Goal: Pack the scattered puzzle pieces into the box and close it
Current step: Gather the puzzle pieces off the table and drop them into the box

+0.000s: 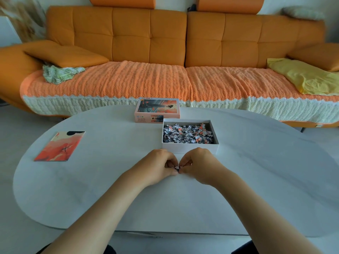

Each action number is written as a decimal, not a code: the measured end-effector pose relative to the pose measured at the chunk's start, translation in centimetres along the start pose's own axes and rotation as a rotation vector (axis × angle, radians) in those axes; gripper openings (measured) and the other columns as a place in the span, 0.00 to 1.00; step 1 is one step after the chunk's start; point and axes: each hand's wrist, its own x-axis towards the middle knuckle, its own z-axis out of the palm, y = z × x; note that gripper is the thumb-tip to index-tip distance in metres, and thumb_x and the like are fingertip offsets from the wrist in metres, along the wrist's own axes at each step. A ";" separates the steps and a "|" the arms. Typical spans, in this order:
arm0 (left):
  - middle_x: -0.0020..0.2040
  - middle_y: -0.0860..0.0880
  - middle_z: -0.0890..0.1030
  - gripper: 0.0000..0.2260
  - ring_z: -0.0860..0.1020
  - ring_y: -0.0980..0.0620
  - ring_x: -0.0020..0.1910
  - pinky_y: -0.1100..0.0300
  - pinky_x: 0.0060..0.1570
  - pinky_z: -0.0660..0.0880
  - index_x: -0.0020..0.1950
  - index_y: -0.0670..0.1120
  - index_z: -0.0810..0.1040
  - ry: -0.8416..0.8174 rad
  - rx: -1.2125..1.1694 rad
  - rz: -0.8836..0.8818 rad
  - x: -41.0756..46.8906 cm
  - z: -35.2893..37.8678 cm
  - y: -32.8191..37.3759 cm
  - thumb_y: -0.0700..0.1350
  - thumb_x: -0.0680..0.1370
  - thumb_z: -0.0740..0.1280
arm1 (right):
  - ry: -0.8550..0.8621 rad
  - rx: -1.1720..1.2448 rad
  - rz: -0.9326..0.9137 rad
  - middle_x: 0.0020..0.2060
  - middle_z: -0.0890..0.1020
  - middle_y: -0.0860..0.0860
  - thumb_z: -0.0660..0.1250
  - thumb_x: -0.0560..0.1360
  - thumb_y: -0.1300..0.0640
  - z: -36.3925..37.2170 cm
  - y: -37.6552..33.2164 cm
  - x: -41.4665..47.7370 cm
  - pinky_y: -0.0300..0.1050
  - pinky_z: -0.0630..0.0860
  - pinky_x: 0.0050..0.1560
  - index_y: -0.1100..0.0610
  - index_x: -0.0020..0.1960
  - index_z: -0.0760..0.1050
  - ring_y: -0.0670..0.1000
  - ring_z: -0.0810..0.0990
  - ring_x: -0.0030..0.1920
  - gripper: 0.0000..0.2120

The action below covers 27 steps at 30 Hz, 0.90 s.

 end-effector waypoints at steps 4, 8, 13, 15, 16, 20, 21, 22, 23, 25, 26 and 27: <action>0.47 0.55 0.74 0.08 0.73 0.61 0.42 0.75 0.39 0.67 0.51 0.50 0.79 -0.018 -0.002 -0.005 0.0 0.1 -0.1 0.46 0.74 0.73 | -0.039 -0.016 -0.029 0.39 0.81 0.45 0.76 0.69 0.54 -0.2 -0.1 0.3 0.35 0.75 0.35 0.52 0.46 0.83 0.48 0.80 0.42 0.07; 0.44 0.56 0.75 0.08 0.75 0.57 0.42 0.72 0.38 0.67 0.49 0.51 0.78 0.000 -0.014 -0.002 0.0 0.4 0.1 0.43 0.73 0.73 | -0.055 -0.034 -0.027 0.40 0.80 0.45 0.77 0.69 0.53 -0.2 -0.2 0.7 0.34 0.73 0.34 0.52 0.46 0.82 0.48 0.80 0.42 0.08; 0.43 0.56 0.78 0.08 0.77 0.58 0.42 0.67 0.43 0.73 0.48 0.51 0.80 0.048 -0.078 -0.001 -0.1 0.8 0.0 0.42 0.72 0.74 | -0.052 0.004 -0.022 0.40 0.82 0.47 0.78 0.68 0.54 -0.3 0.1 0.9 0.39 0.79 0.41 0.53 0.45 0.83 0.48 0.81 0.43 0.08; 0.41 0.56 0.79 0.07 0.78 0.58 0.41 0.66 0.42 0.73 0.47 0.51 0.80 0.063 -0.134 -0.008 -0.3 0.7 0.0 0.40 0.72 0.73 | -0.041 0.049 -0.021 0.37 0.82 0.46 0.77 0.68 0.55 -0.5 0.2 0.9 0.37 0.77 0.36 0.52 0.43 0.83 0.45 0.79 0.38 0.05; 0.40 0.55 0.80 0.07 0.78 0.59 0.40 0.66 0.41 0.73 0.46 0.50 0.80 0.076 -0.179 -0.008 -0.2 0.6 0.0 0.40 0.72 0.73 | -0.033 0.076 -0.027 0.35 0.81 0.45 0.77 0.69 0.55 -0.7 0.1 0.8 0.36 0.76 0.34 0.51 0.42 0.82 0.43 0.78 0.34 0.04; 0.36 0.56 0.80 0.09 0.76 0.62 0.34 0.69 0.37 0.71 0.41 0.53 0.81 0.208 -0.331 0.004 1.2 -0.9 0.4 0.39 0.71 0.74 | 0.134 0.179 -0.082 0.28 0.79 0.44 0.77 0.69 0.56 -2.3 -0.1 1.2 0.36 0.75 0.33 0.49 0.39 0.82 0.39 0.73 0.26 0.05; 0.35 0.57 0.80 0.09 0.76 0.63 0.34 0.70 0.37 0.70 0.41 0.54 0.81 0.261 -0.352 0.006 1.8 -1.4 0.6 0.40 0.71 0.75 | 0.219 0.198 -0.100 0.28 0.78 0.43 0.77 0.69 0.56 -2.7 -0.3 1.4 0.33 0.73 0.33 0.48 0.39 0.81 0.38 0.74 0.26 0.06; 0.36 0.58 0.80 0.08 0.76 0.62 0.35 0.70 0.37 0.71 0.42 0.54 0.81 0.313 -0.369 0.013 2.5 -1.9 0.8 0.41 0.71 0.75 | 0.307 0.215 -0.116 0.28 0.78 0.42 0.77 0.69 0.56 -3.1 -0.4 1.8 0.29 0.70 0.32 0.47 0.39 0.81 0.37 0.74 0.27 0.06; 0.37 0.58 0.82 0.08 0.77 0.61 0.36 0.69 0.38 0.73 0.43 0.54 0.81 0.359 -0.377 0.021 3.1 -2.1 1.0 0.41 0.72 0.75 | 0.381 0.222 -0.128 0.29 0.78 0.41 0.77 0.69 0.57 -3.3 -0.6 2.1 0.27 0.68 0.32 0.48 0.40 0.82 0.36 0.75 0.29 0.05; 0.42 0.57 0.83 0.06 0.79 0.60 0.41 0.67 0.42 0.75 0.47 0.52 0.83 0.417 -0.318 0.034 4.3 -2.1 1.1 0.42 0.74 0.73 | 0.446 0.203 -0.133 0.32 0.80 0.40 0.75 0.71 0.56 -3.4 -0.7 2.9 0.30 0.70 0.35 0.49 0.44 0.84 0.37 0.77 0.34 0.03; 0.44 0.56 0.83 0.06 0.78 0.59 0.43 0.64 0.44 0.75 0.49 0.51 0.83 0.429 -0.254 0.045 4.9 -1.9 1.0 0.42 0.74 0.72 | 0.438 0.178 -0.117 0.35 0.81 0.40 0.73 0.72 0.54 -3.4 -0.7 3.2 0.35 0.74 0.38 0.48 0.46 0.84 0.40 0.78 0.37 0.04; 0.46 0.55 0.84 0.07 0.78 0.56 0.45 0.60 0.46 0.75 0.52 0.52 0.84 0.429 -0.168 0.056 5.4 -1.6 0.6 0.44 0.75 0.71 | 0.414 0.129 -0.090 0.38 0.83 0.43 0.72 0.73 0.51 -3.4 -0.5 3.4 0.41 0.77 0.40 0.46 0.49 0.84 0.43 0.79 0.40 0.05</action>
